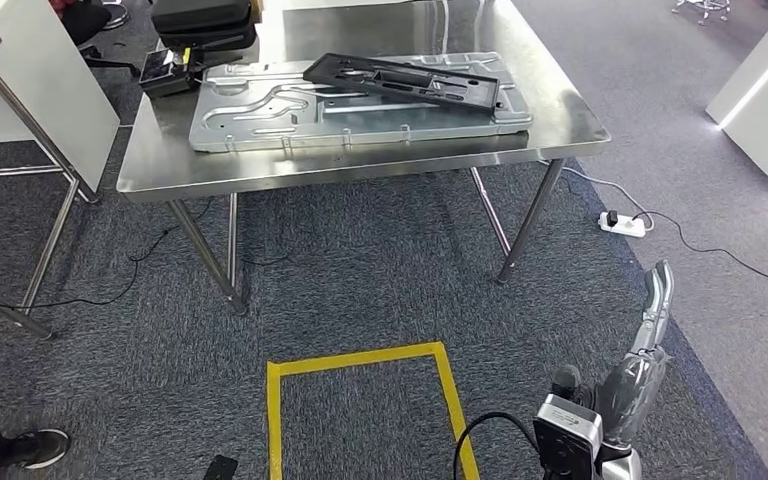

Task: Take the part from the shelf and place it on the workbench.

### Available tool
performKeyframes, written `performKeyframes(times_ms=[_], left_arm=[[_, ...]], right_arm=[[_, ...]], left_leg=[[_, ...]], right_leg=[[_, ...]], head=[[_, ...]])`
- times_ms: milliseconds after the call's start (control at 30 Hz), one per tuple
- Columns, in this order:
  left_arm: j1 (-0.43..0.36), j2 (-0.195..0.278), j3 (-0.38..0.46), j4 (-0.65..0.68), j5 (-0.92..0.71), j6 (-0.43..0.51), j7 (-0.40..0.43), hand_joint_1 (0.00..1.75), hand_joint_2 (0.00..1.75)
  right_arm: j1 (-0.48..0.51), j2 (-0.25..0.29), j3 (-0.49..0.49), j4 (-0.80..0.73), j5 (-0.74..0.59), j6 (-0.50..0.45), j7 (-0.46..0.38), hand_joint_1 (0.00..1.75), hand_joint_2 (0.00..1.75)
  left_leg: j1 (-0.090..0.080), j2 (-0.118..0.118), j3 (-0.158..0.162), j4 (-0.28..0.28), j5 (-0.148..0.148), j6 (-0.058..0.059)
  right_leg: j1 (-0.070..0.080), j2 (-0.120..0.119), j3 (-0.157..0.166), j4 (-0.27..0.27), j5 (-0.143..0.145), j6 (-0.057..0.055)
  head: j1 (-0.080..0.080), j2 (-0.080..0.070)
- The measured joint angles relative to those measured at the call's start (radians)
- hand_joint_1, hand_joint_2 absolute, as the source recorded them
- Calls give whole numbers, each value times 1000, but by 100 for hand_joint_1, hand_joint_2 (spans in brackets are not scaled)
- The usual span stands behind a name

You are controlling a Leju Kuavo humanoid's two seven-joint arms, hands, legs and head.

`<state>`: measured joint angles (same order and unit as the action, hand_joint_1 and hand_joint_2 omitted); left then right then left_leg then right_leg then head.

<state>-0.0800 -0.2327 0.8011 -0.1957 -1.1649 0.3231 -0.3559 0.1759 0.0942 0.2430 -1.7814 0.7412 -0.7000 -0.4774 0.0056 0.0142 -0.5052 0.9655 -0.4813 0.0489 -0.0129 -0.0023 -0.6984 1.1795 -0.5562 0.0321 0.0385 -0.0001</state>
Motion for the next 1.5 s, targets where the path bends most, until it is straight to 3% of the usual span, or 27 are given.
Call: performKeyframes(times_ms=[33,67,100,167,233,300,367,400,467,533,567,600,633,700,767,800,867,933,1033,1067,1133,1200,1267,1300,1400,1433,1500], left_arm=[[0,0,0,0,0,0,0,0,0],[0,0,0,0,0,0,0,0,0],[0,0,0,0,0,0,1,0,0],[0,0,0,0,-1,0,1,0,0],[0,-1,0,0,-2,0,1,0,0],[0,-2,0,0,-3,0,1,0,0],[1,-2,0,0,-3,0,1,0,0],[2,-2,0,0,-3,0,1,0,0],[4,-2,0,0,-4,0,2,0,0],[4,-2,0,0,-5,0,2,0,0],[4,-2,0,0,-6,0,2,0,0],[4,-2,0,0,-7,0,3,0,0],[4,-2,0,0,-8,0,3,0,0],[3,-2,0,0,-9,0,3,0,0],[1,-2,0,0,-9,0,3,0,0],[0,-2,0,0,-9,0,3,0,0],[0,-2,0,0,-9,0,3,0,0],[2,-3,0,0,-9,0,3,0,0],[1,-3,1,0,-9,0,3,0,0],[1,-3,1,0,-9,0,3,0,0],[2,-3,1,0,-9,0,3,0,0],[2,-3,1,0,-9,0,3,0,0],[2,-4,1,0,-8,1,2,0,0],[2,-4,1,0,-8,2,1,0,0],[5,-4,3,0,-4,3,0,0,0],[5,-3,3,0,-2,3,-1,0,0],[6,-3,4,0,1,3,-1,0,0]], right_arm=[[0,-1,0,0,-1,0,1,0,0],[0,-2,0,1,-2,0,3,0,0],[0,-3,0,1,-2,0,4,0,0],[0,-5,0,2,-2,0,5,0,0],[-2,-6,0,1,-2,0,7,0,0],[-2,-6,0,1,-3,0,10,0,0],[0,-6,0,1,-4,0,11,0,0],[0,-7,0,1,-5,0,11,0,0],[3,-7,0,1,-8,0,10,0,0],[7,-7,0,1,-13,0,10,0,0],[8,-7,0,1,-14,0,9,0,0],[10,-7,0,1,-15,0,9,0,0],[11,-7,0,1,-15,0,9,0,0],[12,-7,0,1,-15,0,9,0,0],[12,-7,0,-1,-15,0,9,0,0],[13,-7,0,-2,-15,0,8,0,0],[14,-8,0,-4,-16,0,8,0,0],[17,-8,0,-4,-18,0,8,0,0],[21,-12,-1,-4,-20,0,8,0,0],[23,-13,-2,-4,-20,0,8,0,0],[26,-15,-3,-4,-21,0,8,0,0],[28,-15,-5,-4,-21,0,8,0,0],[30,-15,-8,-4,-23,0,8,0,0],[32,-15,-10,-4,-25,0,8,0,0],[41,-15,-15,-4,-35,0,8,0,0],[43,-15,-17,-4,-38,0,8,0,0],[46,-15,-22,-4,-43,0,8,0,0]], left_leg=[[-1,0,-15,2,11,0],[-1,1,-30,6,22,-1],[-2,1,-46,11,31,-3],[-2,1,-76,25,45,-8],[-5,0,-96,40,55,-15],[-7,-1,-104,46,66,-26],[-5,-2,-111,49,72,-40],[-4,-4,-119,62,53,-46],[-1,-6,-147,140,-33,-57],[2,-6,-178,264,-117,-66],[3,-6,-181,311,-128,-68],[3,-6,-171,329,-116,-69],[4,-6,-145,313,-88,-69],[3,-7,-56,197,-43,-62],[-1,-8,26,68,-51,-51],[-5,-9,44,32,-63,-45],[-5,-8,46,10,-57,-32],[0,-3,34,2,-36,-15],[1,2,2,4,-9,1],[0,2,-11,7,-1,1],[1,2,-37,16,12,-2],[3,2,-62,30,20,-8],[1,1,-80,45,26,-18],[0,0,-86,49,31,-25],[1,-1,-101,59,30,-44],[2,-2,-111,79,6,-49],[5,-4,-141,173,-78,-57]], right_leg=[[-1,0,-6,59,-29,3],[-1,0,-4,99,-32,4],[-1,0,11,111,-12,4],[0,0,93,31,40,-1],[4,1,198,-114,34,-10],[9,1,240,-188,10,-21],[7,1,227,-195,22,-35],[6,-1,217,-196,32,-44],[3,-4,193,-197,54,-59],[5,-5,165,-193,73,-64],[6,-5,150,-190,83,-63],[6,-5,134,-185,92,-62],[7,-5,119,-178,99,-61],[7,-4,91,-163,110,-55],[8,-4,74,-153,122,-46],[9,-5,71,-152,129,-40],[8,-5,66,-154,141,-28],[8,-1,53,-127,105,-17],[2,2,9,32,-26,-3],[-1,2,1,82,-45,1],[-7,1,28,93,-18,7],[-14,1,113,-18,27,11],[-12,3,182,-131,34,6],[-9,5,194,-157,28,2],[-9,4,183,-170,38,-21],[-10,2,176,-173,45,-32],[-9,0,157,-175,61,-51]], head=[[0,0],[0,0],[0,0],[0,0],[-1,0],[-1,0],[0,0],[-1,0],[-1,0],[-1,0],[-1,0],[-1,0],[-2,0],[-2,0],[-2,0],[-2,0],[-1,0],[0,0],[0,0],[1,0],[0,0],[0,0],[0,0],[0,0],[-1,0],[-1,0],[-2,0]])
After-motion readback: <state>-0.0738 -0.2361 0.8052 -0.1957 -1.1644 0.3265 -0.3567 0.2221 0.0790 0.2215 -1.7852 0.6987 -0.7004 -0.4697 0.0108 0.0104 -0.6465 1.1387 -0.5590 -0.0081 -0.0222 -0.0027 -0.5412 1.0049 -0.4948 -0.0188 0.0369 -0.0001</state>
